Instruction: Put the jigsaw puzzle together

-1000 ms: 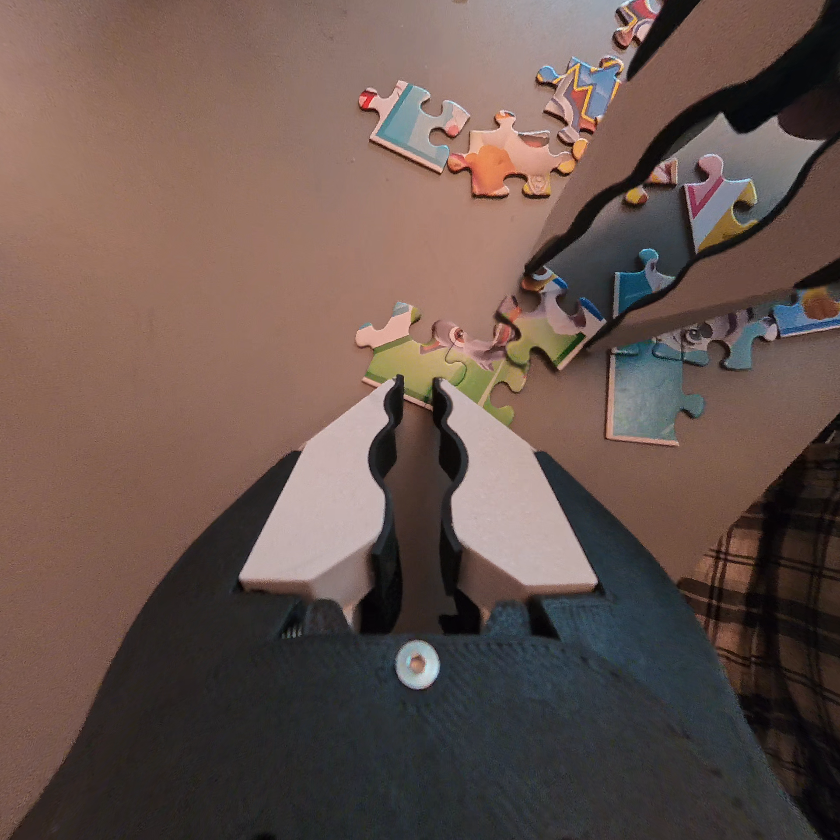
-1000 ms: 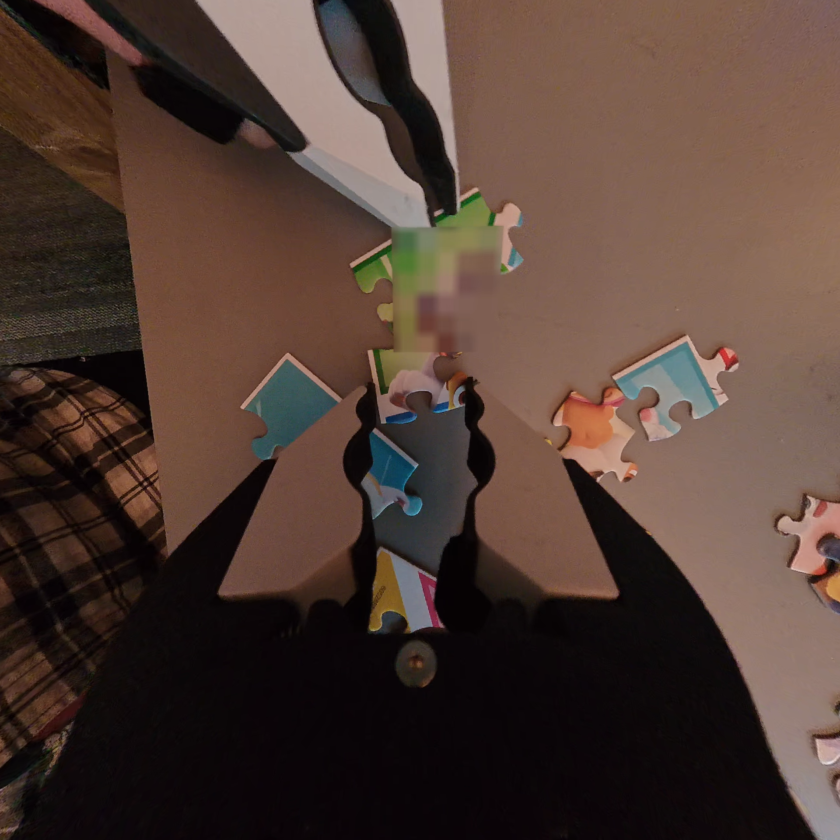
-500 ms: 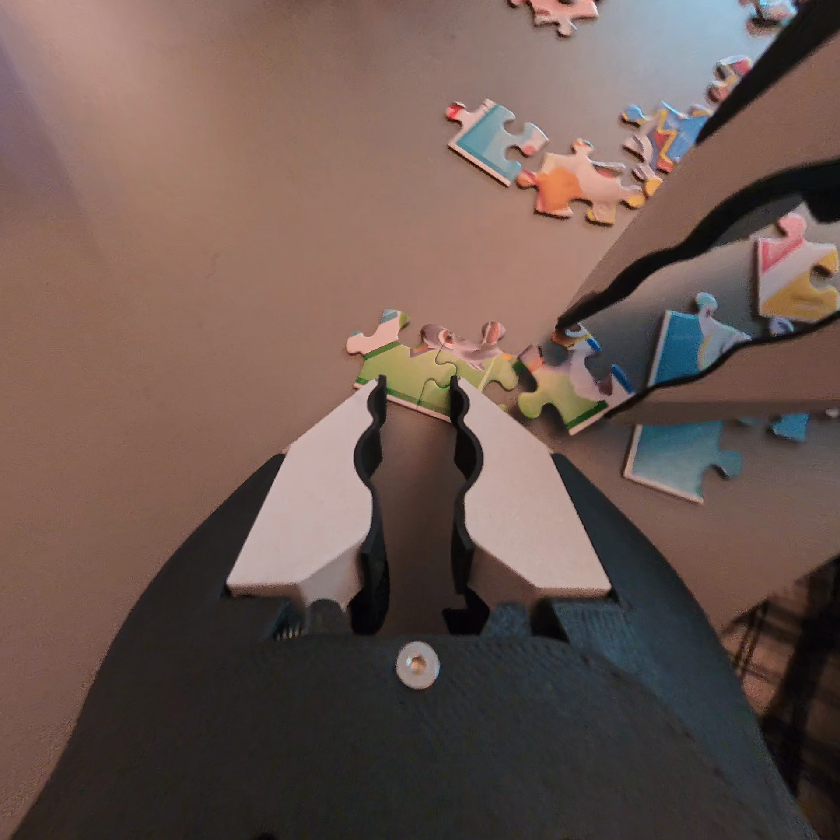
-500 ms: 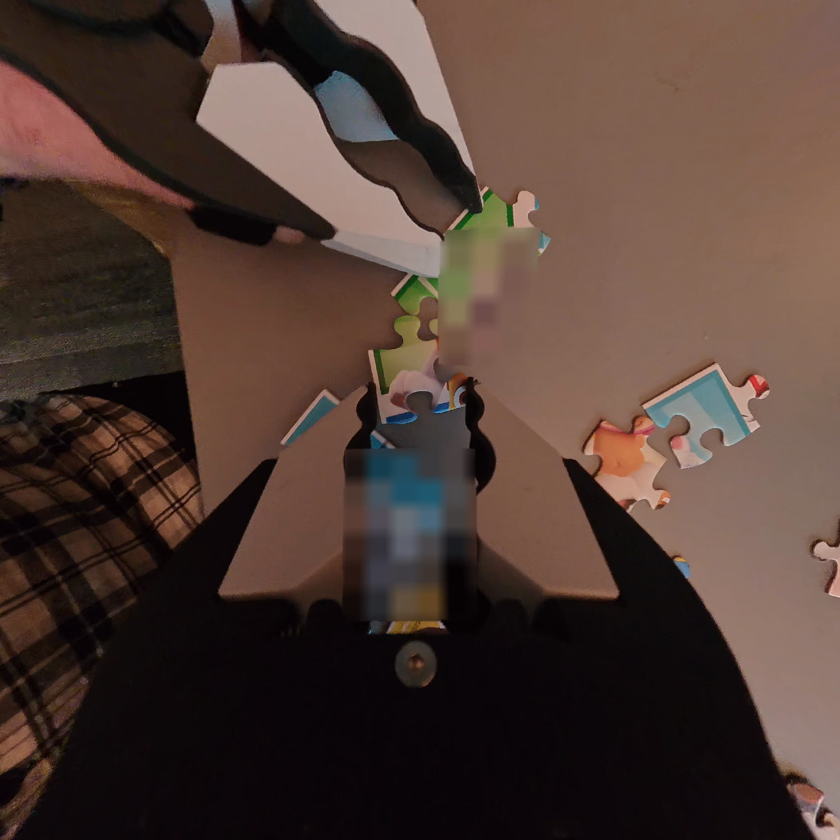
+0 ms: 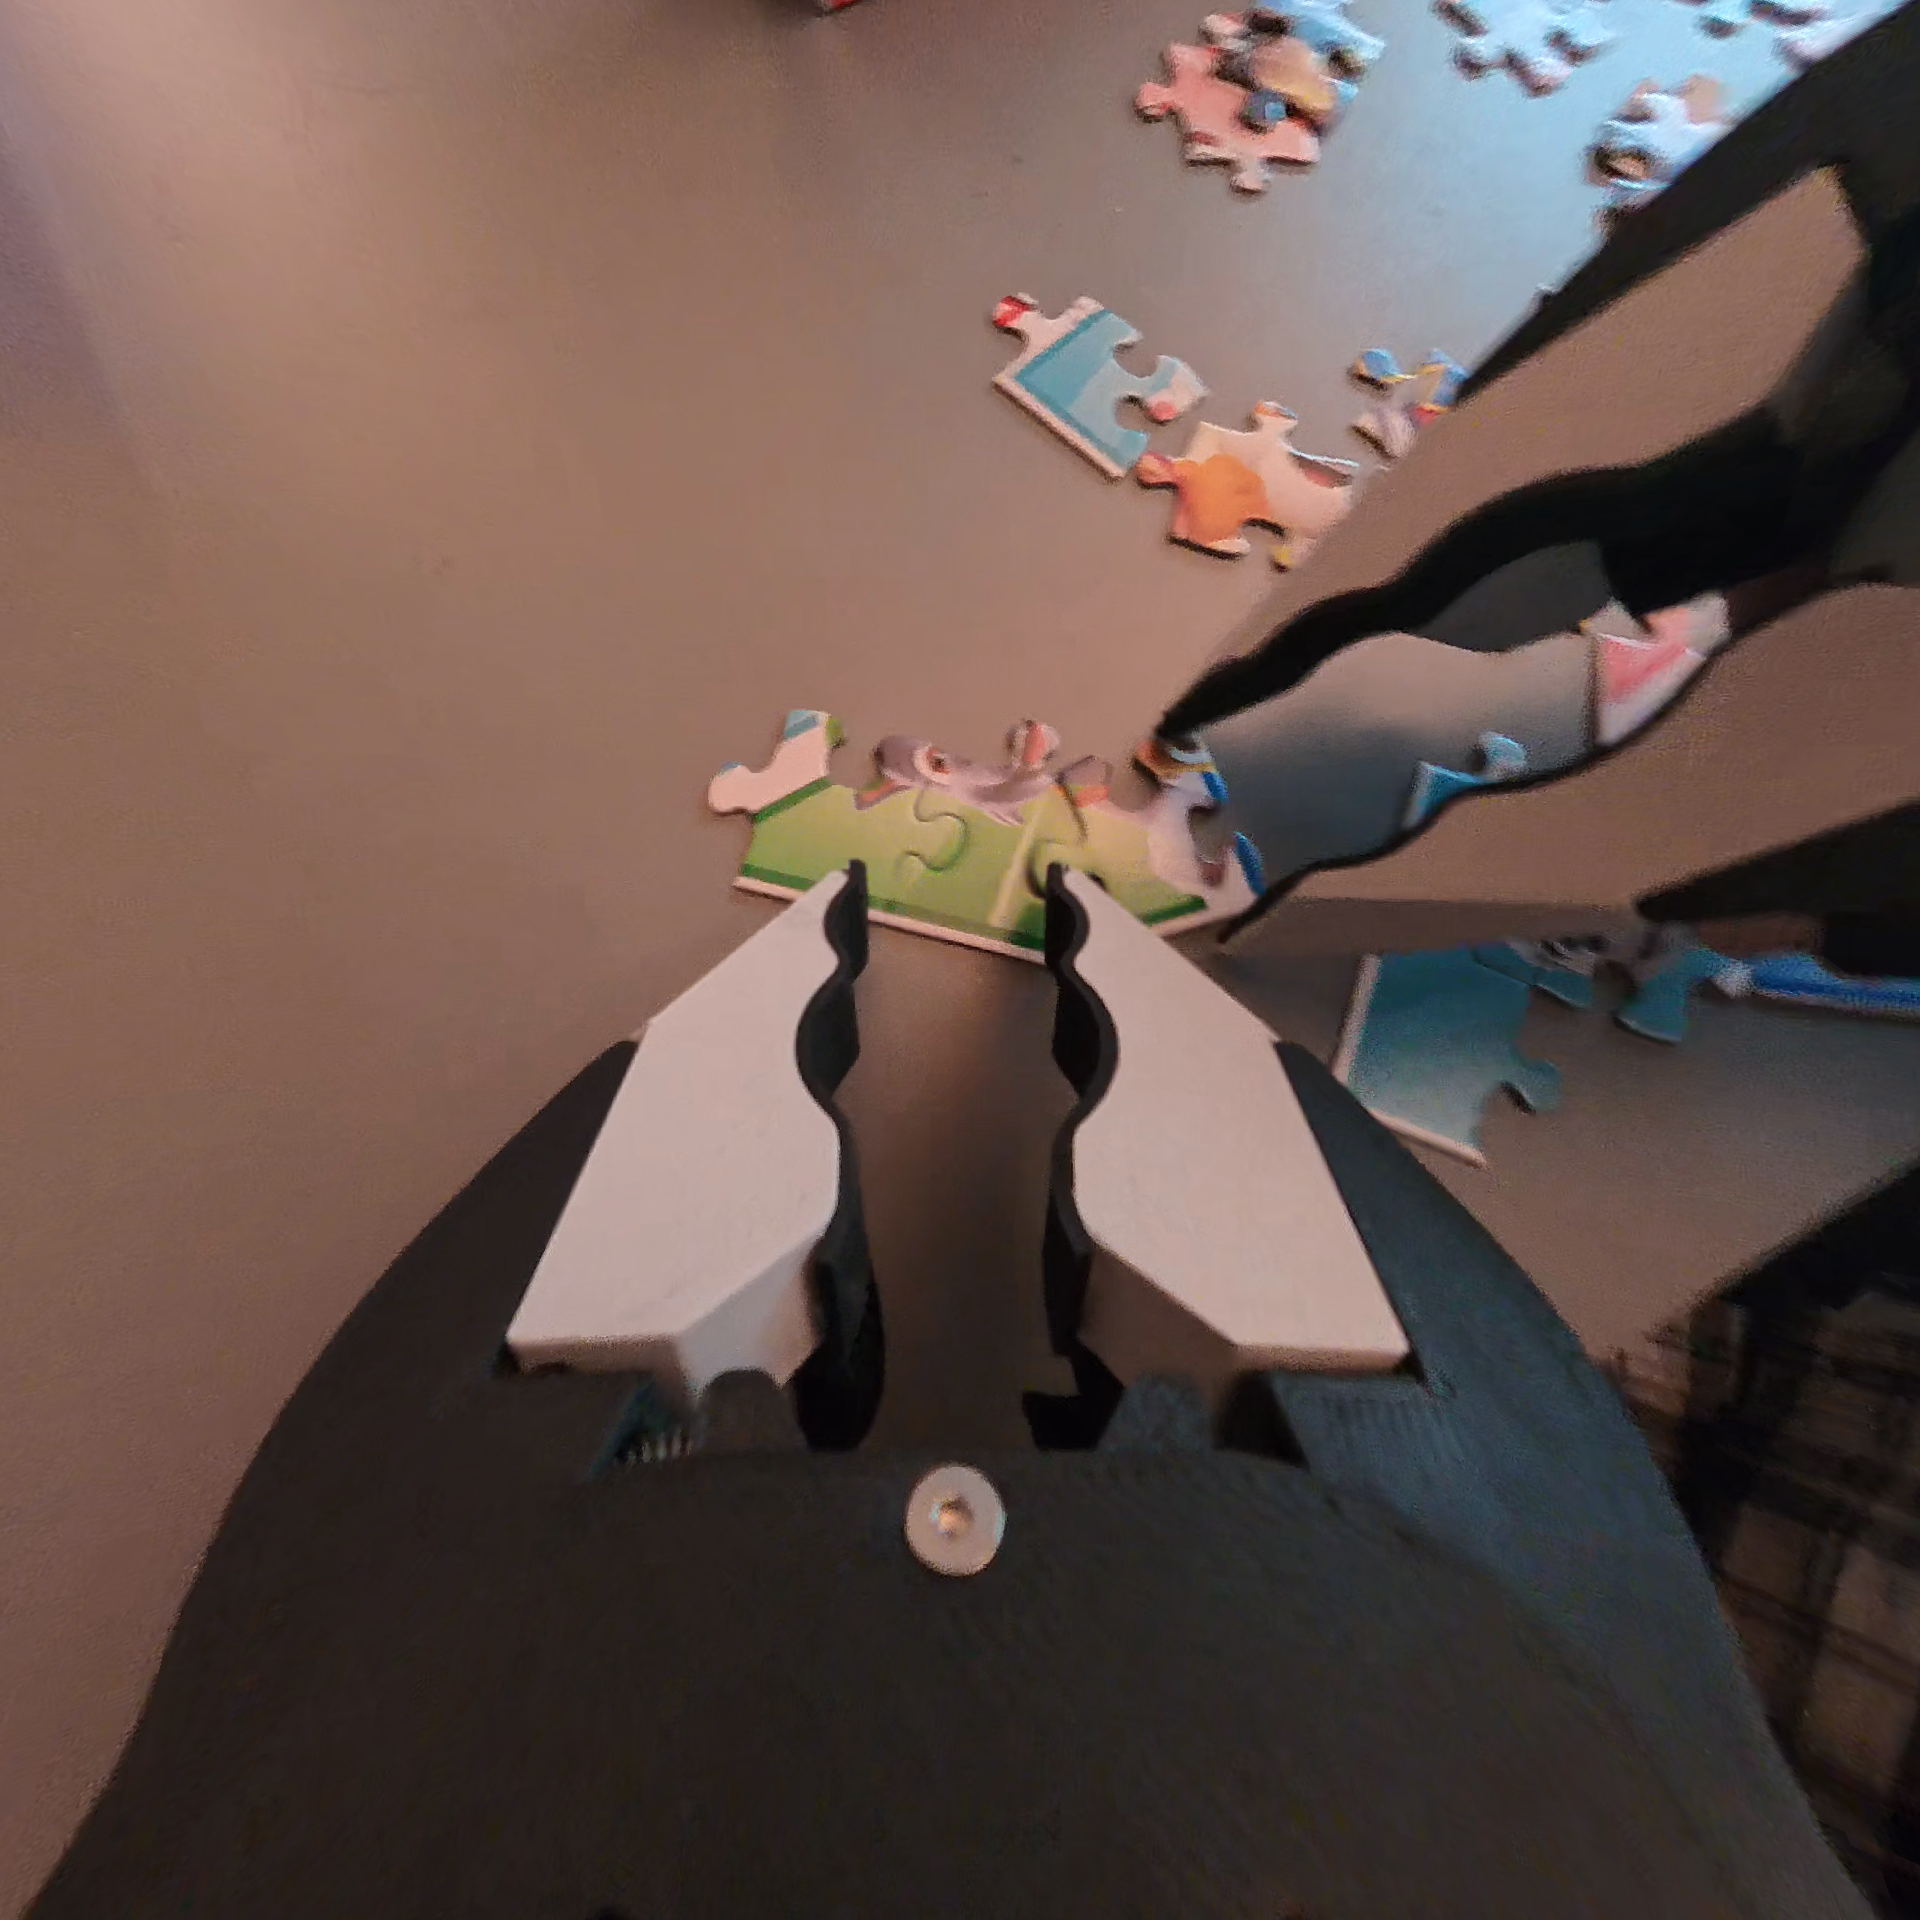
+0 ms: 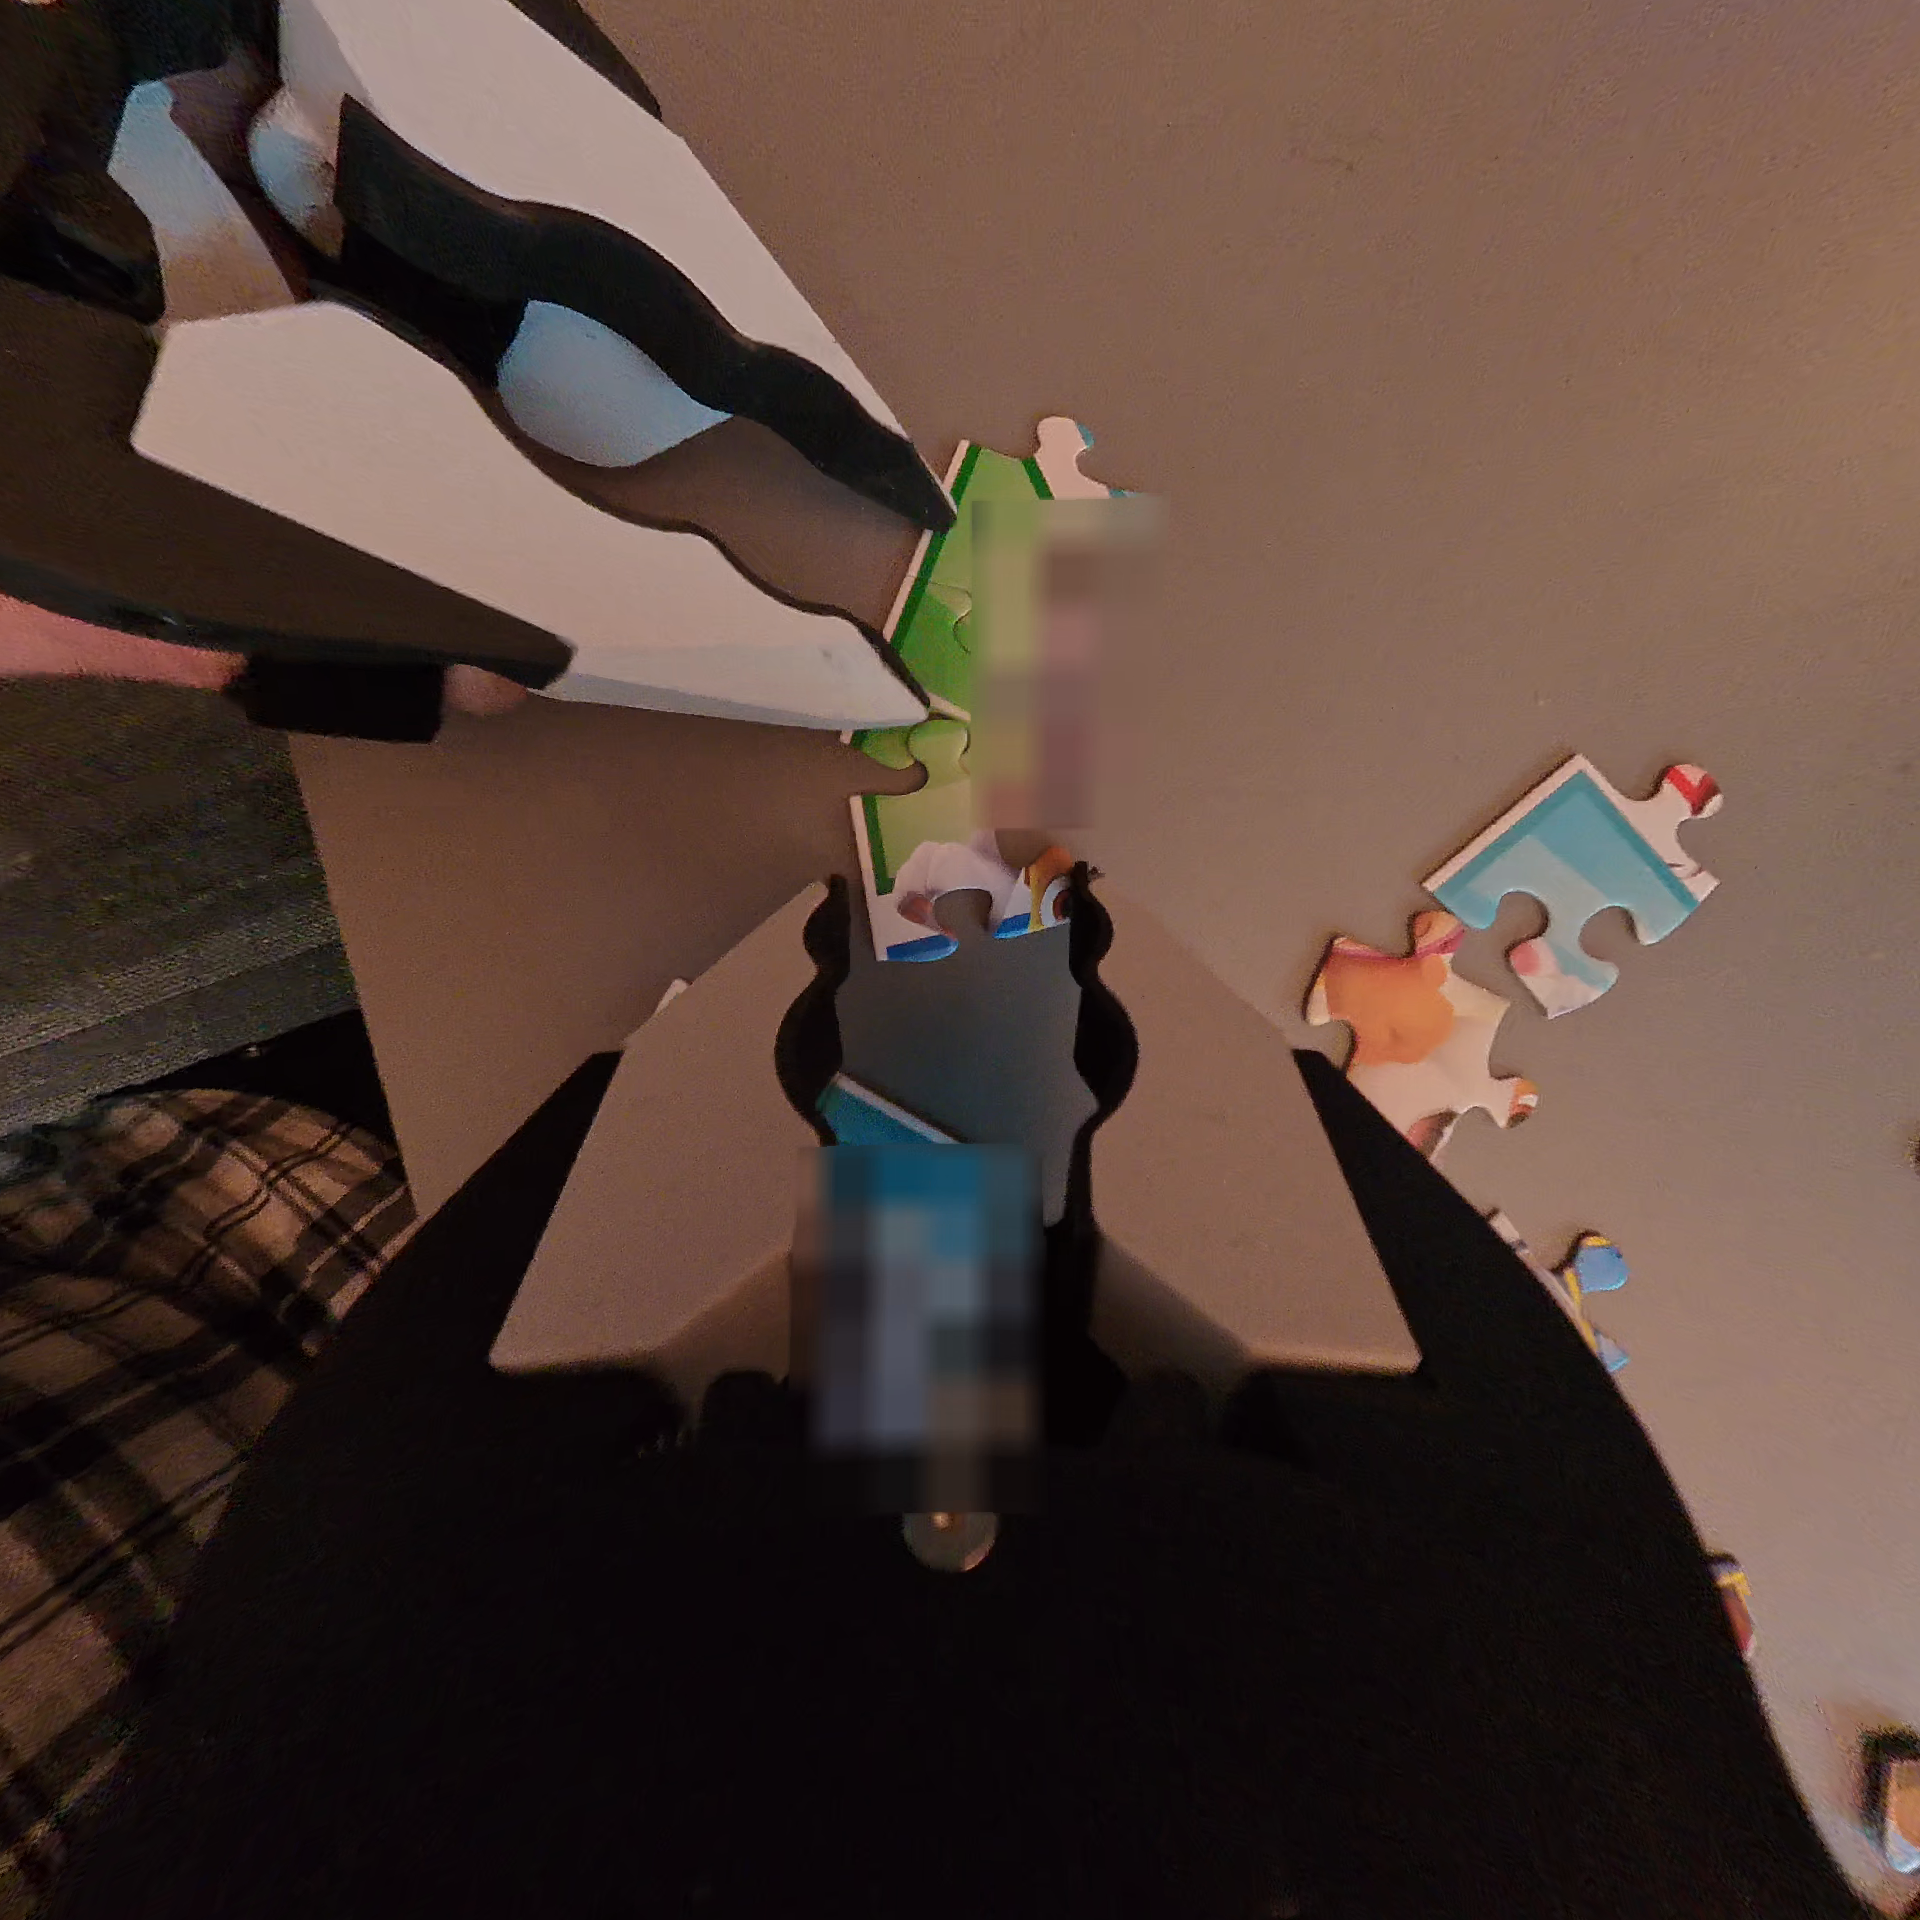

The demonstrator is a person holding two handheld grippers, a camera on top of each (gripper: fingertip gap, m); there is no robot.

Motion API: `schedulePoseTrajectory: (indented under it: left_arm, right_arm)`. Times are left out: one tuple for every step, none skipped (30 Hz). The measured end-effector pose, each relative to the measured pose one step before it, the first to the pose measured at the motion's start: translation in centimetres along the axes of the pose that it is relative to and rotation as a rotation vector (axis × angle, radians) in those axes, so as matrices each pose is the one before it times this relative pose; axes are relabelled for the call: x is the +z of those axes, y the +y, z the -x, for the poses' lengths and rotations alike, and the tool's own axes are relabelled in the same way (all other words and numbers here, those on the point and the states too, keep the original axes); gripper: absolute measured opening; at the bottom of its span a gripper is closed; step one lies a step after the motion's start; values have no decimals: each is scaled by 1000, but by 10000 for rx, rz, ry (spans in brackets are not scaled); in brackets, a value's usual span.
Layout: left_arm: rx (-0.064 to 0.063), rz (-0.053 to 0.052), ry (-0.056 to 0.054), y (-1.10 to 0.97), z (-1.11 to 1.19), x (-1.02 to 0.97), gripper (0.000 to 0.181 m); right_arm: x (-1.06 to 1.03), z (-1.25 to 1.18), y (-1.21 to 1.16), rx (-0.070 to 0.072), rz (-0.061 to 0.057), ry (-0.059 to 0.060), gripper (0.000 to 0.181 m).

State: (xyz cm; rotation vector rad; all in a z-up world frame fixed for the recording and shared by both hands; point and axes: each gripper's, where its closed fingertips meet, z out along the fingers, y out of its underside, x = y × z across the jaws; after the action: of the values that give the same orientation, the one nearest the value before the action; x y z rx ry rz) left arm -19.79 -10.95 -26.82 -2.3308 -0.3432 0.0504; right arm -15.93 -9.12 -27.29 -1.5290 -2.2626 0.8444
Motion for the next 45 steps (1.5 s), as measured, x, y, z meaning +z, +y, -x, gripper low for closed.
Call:
schedulePoseTrajectory:
  left_arm:
    - [176, 197, 543, 391, -580, -104, 32]
    - [86, 59, 184, 184, -27, -79, 34]
    - [112, 24, -9, 118, 176, -110, 37]
    - [216, 152, -17, 331, 63, -16, 38]
    - [164, 23, -80, 88, 39, -92, 38]
    - [29, 11, -162, 54, 183, -27, 37]
    - [138, -16, -169, 29, 115, 54, 35]
    - [90, -49, -85, -33, -29, 61, 35]
    - [-37, -32, -24, -46, -46, 52, 35]
    - [13, -29, -24, -50, -53, 44, 34]
    - [-2, -33, -12, -59, -61, 50, 33]
    - [1, -45, 13, -60, -101, 57, 32]
    - [-2, -25, -3, -20, -58, 32, 32]
    - [-23, -8, -8, -6, 6, 0, 32]
    - [-15, -12, -6, 2, 22, 4, 31]
    - [5, -6, -10, -9, 18, 4, 31]
    - [0, 10, -8, -1, 20, -6, 31]
    - [28, 22, -20, 1, -1, 14, 31]
    - [12, 17, -14, -15, -10, 11, 31]
    - [2, 3, 3, -14, -30, 30, 31]
    - [19, 3, -8, -6, -9, 8, 31]
    - [-8, 6, -5, 2, -1, 2, 31]
    - [-25, -3, 0, -7, 3, 5, 31]
    - [-2, -8, -1, -3, -9, -3, 31]
    - [-2, -2, 13, 19, -14, -19, 31]
    - [-9, 1, 16, 13, -5, -12, 30]
    - [-3, -4, 8, 1, -2, -3, 30]
    - [-1, 5, 9, 2, 16, 0, 30]
    - [12, 17, 17, 1, -9, -4, 30]
    - [6, 16, 13, 0, -8, -4, 30]
    - [-3, 16, 4, -16, 6, -3, 30]
    - [12, 23, -2, -18, 0, 18, 30]
    - [15, 15, 9, -47, -38, 41, 30]
    - [51, 9, -67, -79, 49, 53, 30]
    - [56, -14, -61, -111, 43, 68, 30]
    - [30, 10, -1, -85, -7, 44, 30]
    - [27, -36, 29, -176, -36, 20, 30]
    - [19, -73, 14, -269, -16, -25, 30]
    - [75, -20, -31, -238, 4, -22, 30]
    - [93, 11, -14, -190, -1, 7, 30]
    - [35, 23, 6, -154, 22, 25, 30]
    - [34, 17, -44, -111, 149, 22, 30]
    - [55, 86, -108, 28, 287, 57, 30]
    - [34, 55, -9, 11, 177, 73, 30]
    - [-51, 10, 67, -43, 74, 99, 30]
  right_arm:
    - [-94, 88, 145, -2, 41, -45, 44]
    - [-87, 60, 127, -1, 49, -10, 48]
    - [-123, 114, 66, -33, 10, -27, 49]
    - [-110, 192, 95, -56, 24, -66, 49]
    - [-62, 215, 122, -30, 41, -75, 49]
    - [7, 200, 168, -36, 85, -65, 49]
    - [-2, 173, 137, -58, 75, -16, 50]
    - [-43, 147, 59, -43, 51, -1, 50]
    - [-74, 173, -19, -18, 23, -34, 50]
    - [-70, 307, 1, -31, 25, -102, 48]
    - [-37, 351, 157, -80, 145, -105, 48]
    - [-43, 212, 130, -117, 131, -3, 49]
    - [-146, -22, -98, -98, -15, 102, 49]
    - [-232, -127, -297, -61, -136, 77, 49]
    - [-224, -22, -392, -48, -181, -43, 49]
    - [-85, 18, -264, -81, -78, -75, 49]
    - [86, 77, -13, -179, 77, -47, 49]
    - [175, 374, -43, -333, 53, -126, 48]
    - [264, 518, -80, -334, 6, -150, 45]
    - [372, 280, 34, -211, 83, -59, 44]
    - [410, -49, 74, -125, 87, 64, 43]
    - [325, -279, 7, 10, -21, 112, 40]
    - [88, -183, -178, 108, -135, -2, 35]
    - [16, -71, -30, 166, -2, -99, 34]
    - [-49, -215, -32, 95, -18, 19, 34]
    - [-29, -319, 89, 12, 36, 120, 32]
    - [-25, -245, 47, 64, -21, 101, 30]
    - [-20, -119, 15, 95, -42, 20, 29]
    - [-38, -150, 59, 115, -29, 47, 26]
    - [-63, -142, 58, 146, -23, 34, 24]
    - [-41, -98, 35, 207, -31, 9, 23]
    - [-8, -116, -31, 190, -48, 52, 20]
    - [20, -54, -24, 53, -35, 81, 19]
    - [40, 90, -35, 1, -37, 51, 20]
    - [29, 153, -54, 11, -37, 8, 23]
    - [15, 20, -34, 1, -19, 57, 24]
    - [39, -26, -32, 17, -29, 32, 24]
    - [29, 47, -50, 69, -41, -53, 25]
    - [-10, 77, -40, 91, -14, -82, 26]
    - [13, 103, -63, 54, -12, -84, 28]
    - [41, 37, -50, 11, -30, -13, 29]
    - [49, -77, -48, 2, -36, 58, 28]
    - [50, 14, -46, 17, -35, 16, 28]
    - [44, 113, -66, 30, -28, -47, 30]
    - [31, 71, -29, 1, 5, -12, 32]
